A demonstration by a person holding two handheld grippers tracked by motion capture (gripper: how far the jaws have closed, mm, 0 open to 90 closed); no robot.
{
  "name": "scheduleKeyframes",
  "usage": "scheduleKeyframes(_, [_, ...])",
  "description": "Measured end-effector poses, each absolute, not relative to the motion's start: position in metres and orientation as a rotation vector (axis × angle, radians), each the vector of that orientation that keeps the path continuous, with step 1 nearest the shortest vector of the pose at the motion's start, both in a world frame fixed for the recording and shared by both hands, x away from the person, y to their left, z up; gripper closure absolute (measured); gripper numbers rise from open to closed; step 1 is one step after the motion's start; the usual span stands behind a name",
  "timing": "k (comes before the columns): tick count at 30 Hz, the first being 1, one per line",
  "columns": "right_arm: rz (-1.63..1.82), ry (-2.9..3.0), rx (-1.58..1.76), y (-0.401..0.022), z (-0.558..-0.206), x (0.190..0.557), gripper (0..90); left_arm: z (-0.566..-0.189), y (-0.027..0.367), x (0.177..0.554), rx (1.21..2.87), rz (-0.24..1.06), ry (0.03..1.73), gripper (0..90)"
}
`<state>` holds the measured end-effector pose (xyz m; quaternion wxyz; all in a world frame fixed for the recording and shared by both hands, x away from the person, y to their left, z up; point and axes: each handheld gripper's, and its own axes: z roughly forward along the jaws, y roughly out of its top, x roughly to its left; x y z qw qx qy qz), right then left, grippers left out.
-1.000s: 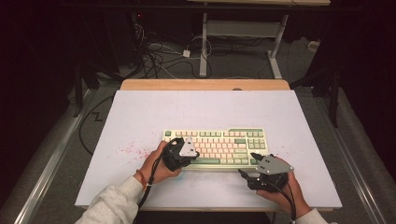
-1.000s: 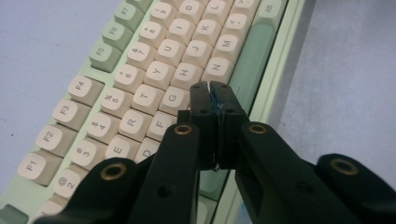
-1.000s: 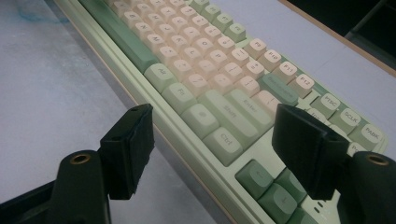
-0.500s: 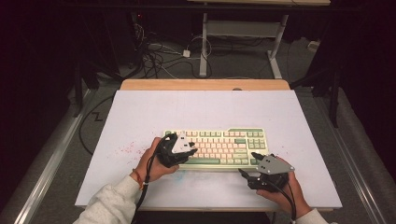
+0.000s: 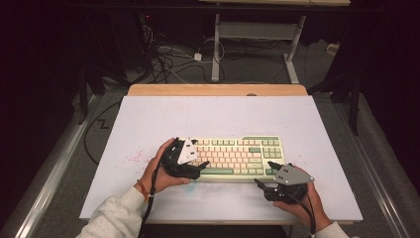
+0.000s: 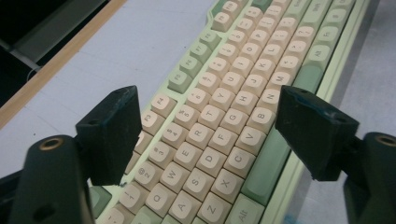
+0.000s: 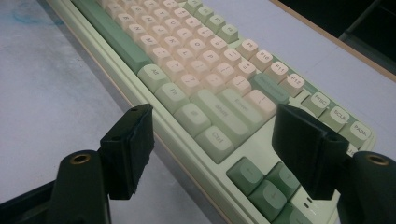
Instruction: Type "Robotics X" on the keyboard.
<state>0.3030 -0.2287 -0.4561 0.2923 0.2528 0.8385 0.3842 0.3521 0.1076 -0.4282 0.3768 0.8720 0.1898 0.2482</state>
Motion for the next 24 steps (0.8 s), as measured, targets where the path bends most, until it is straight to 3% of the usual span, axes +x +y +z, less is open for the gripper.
scheduleKeyframes(4, [1.027,2.232,0.679,-0.229,-0.456,0.303,29.9,-0.427,0.112,0.349,2.216,0.657,0.480,17.0])
scheduleKeyframes(24, [1.019,2.206,0.704,-0.233,-0.453,0.303,30.9,-0.432,0.154,0.334,2.168,0.788,0.532,18.8])
